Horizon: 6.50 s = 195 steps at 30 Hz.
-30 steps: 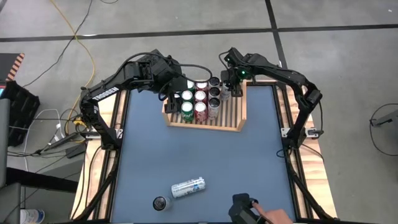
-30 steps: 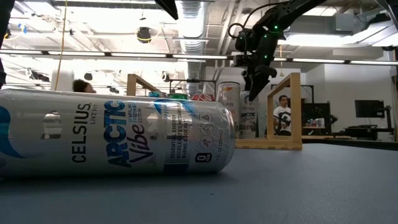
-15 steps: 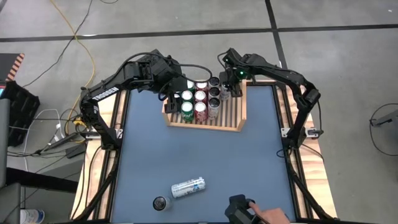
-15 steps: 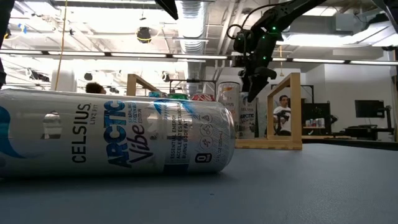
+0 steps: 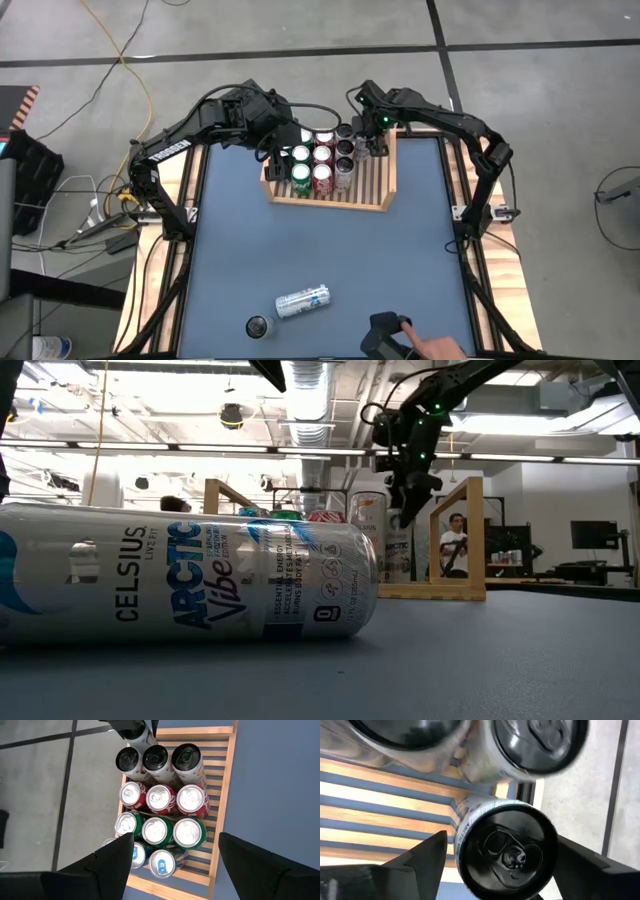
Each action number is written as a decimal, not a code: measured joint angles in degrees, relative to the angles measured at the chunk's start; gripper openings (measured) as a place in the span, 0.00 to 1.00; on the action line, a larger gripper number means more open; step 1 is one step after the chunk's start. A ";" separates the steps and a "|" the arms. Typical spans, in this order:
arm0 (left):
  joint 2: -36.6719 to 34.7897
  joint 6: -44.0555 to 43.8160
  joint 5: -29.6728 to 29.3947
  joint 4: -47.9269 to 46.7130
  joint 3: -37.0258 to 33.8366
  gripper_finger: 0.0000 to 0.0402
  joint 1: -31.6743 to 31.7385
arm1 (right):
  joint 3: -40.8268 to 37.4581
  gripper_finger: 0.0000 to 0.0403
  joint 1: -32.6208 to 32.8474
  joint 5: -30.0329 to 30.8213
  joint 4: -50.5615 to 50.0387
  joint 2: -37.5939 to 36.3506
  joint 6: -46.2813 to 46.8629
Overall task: Place canned beverage on shelf
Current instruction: Put the light blue soda can on the shelf
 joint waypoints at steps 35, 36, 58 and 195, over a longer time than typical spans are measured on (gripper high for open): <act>0.00 0.29 -0.10 -0.02 0.00 0.69 0.00 | 10.10 0.79 -0.61 -1.34 -4.31 -1.23 1.34; 0.00 0.42 -0.09 -0.02 -0.01 0.69 0.00 | 10.71 0.79 -0.61 -1.32 -5.10 -1.81 1.34; 0.00 -15.38 10.31 -5.40 0.00 0.69 -11.31 | 22.69 0.79 21.12 -11.14 -21.51 -30.28 33.13; 19.71 -129.35 17.09 -4.26 -6.64 0.71 -56.60 | 15.61 0.79 60.42 1.20 -26.58 -19.57 49.34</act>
